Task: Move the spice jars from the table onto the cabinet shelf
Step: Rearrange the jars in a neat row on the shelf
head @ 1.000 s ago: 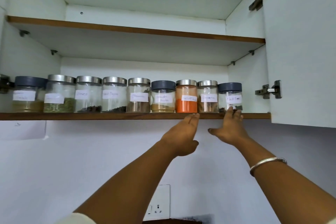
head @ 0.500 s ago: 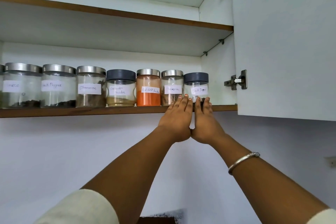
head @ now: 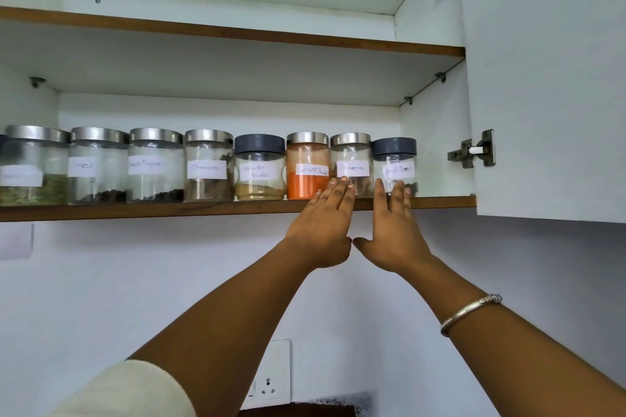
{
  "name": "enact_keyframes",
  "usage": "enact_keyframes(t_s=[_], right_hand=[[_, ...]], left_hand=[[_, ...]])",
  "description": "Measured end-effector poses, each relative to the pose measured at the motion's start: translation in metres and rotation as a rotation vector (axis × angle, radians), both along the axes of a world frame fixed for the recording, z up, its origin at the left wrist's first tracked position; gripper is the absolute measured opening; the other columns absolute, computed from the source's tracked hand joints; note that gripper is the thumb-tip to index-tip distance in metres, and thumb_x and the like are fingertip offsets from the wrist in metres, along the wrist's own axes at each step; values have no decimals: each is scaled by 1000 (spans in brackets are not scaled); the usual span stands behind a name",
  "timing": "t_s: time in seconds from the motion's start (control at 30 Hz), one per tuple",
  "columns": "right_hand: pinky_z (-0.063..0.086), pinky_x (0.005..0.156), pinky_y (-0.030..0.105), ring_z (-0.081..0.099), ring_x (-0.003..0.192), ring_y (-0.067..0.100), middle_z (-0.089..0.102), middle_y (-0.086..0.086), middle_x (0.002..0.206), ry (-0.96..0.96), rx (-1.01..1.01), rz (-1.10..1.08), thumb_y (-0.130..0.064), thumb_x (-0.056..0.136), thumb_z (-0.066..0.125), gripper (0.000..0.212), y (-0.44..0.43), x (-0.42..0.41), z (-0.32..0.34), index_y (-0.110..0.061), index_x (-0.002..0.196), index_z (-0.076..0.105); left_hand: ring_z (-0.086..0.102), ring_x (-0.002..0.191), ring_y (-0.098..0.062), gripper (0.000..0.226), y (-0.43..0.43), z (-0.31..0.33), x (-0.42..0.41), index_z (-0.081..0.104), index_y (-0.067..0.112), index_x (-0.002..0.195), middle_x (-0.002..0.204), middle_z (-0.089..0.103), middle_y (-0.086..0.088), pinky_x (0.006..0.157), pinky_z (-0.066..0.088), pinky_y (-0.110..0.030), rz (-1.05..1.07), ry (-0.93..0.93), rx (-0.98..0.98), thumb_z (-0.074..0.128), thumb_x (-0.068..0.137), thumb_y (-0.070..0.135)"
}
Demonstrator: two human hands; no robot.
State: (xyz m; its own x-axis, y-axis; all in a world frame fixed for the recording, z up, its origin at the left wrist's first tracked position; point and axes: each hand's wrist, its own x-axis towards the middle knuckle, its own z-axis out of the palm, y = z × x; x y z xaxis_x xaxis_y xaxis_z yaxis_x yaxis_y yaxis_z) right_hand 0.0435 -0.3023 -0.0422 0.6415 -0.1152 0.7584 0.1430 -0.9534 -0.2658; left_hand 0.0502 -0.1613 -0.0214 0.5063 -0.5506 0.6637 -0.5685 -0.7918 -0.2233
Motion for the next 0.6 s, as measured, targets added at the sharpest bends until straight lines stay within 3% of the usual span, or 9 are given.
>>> enact_keyframes(t_s=[0.27, 0.6], right_hand=[[13, 115, 42, -16, 144, 29, -12, 11, 157, -33, -109, 137, -41, 83, 64, 100, 121, -14, 9, -23, 149, -9], [12, 115, 41, -19, 143, 28, -12, 8, 158, 4, -224, 329, -41, 85, 61, 98, 335, -27, 18, -22, 149, -10]], left_hand=[[-11, 145, -20, 85, 128, 4, -19, -7, 10, 148, 158, -11, -8, 116, -1, -31, 107, -13, -50, 53, 89, 24], [-8, 145, -22, 85, 358, 15, -49, -5, 9, 148, 158, -7, -8, 115, 2, -30, 296, -10, -116, 54, 89, 22]])
